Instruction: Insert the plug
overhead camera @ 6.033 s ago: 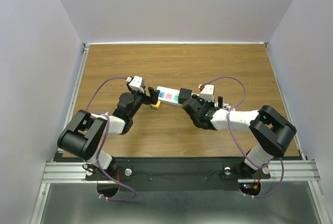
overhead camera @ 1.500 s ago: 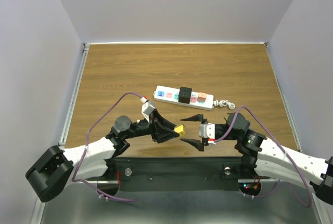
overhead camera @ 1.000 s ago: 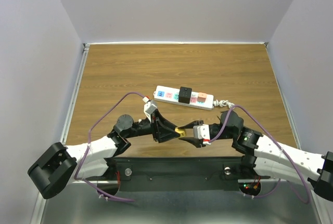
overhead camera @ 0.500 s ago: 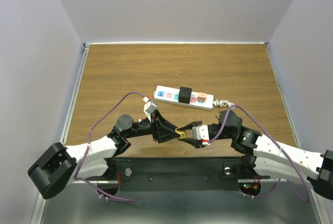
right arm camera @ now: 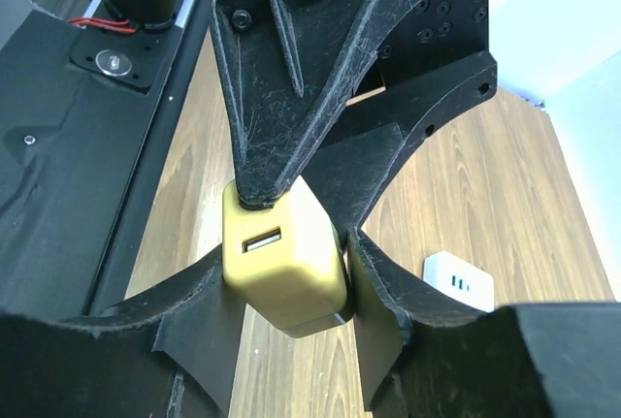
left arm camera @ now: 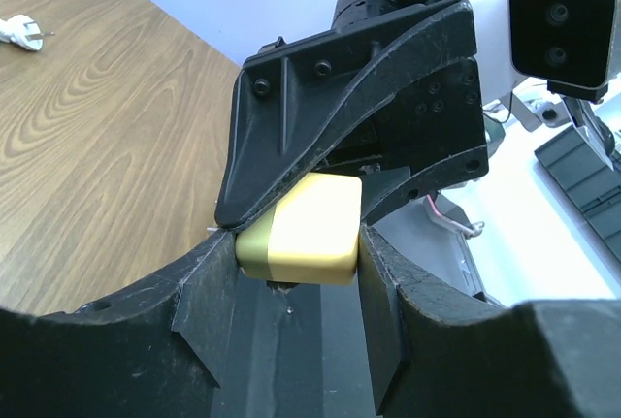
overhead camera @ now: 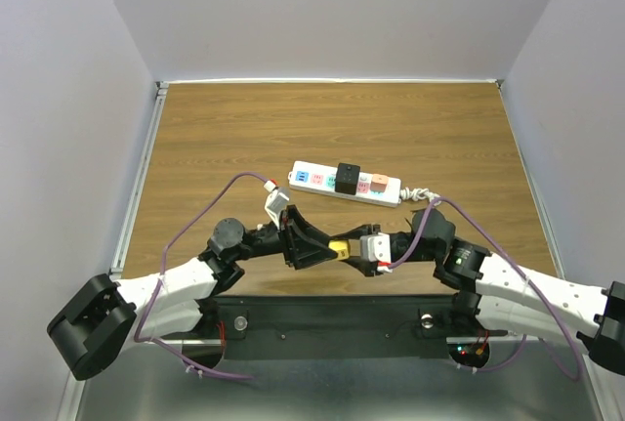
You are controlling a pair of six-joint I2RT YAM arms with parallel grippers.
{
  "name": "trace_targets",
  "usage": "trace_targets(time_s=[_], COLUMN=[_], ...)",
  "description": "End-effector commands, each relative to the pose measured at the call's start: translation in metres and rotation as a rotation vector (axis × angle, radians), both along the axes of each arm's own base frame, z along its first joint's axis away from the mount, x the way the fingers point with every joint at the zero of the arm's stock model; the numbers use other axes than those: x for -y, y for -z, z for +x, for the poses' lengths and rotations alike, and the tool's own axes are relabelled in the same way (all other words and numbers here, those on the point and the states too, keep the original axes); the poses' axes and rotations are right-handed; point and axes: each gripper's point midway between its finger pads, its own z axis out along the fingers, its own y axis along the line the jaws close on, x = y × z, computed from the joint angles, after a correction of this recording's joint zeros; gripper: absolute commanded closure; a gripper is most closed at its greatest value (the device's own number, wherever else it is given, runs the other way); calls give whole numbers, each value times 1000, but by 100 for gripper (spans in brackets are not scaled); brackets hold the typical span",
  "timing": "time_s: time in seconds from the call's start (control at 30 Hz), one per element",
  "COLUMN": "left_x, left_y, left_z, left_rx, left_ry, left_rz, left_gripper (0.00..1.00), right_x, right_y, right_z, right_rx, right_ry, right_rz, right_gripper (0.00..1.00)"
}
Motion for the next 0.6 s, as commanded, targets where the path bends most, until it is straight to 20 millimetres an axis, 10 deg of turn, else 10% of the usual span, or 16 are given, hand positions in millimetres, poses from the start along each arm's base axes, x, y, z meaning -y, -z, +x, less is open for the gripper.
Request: trace_targets(time_s=[0.0, 0.57], left_x=[3, 5], left_y=[-33, -24], left_z=[1, 4], left_rx=[119, 105], left_ry=[-2, -3], left_rz=[-86, -63], left_gripper=[100, 100], right_x=[2, 7], right_y=[-15, -21], right_z=[-6, -9], right_rx=[6, 24], right_ry=[-10, -10], right_rz=[51, 89], right_gripper=[54, 39])
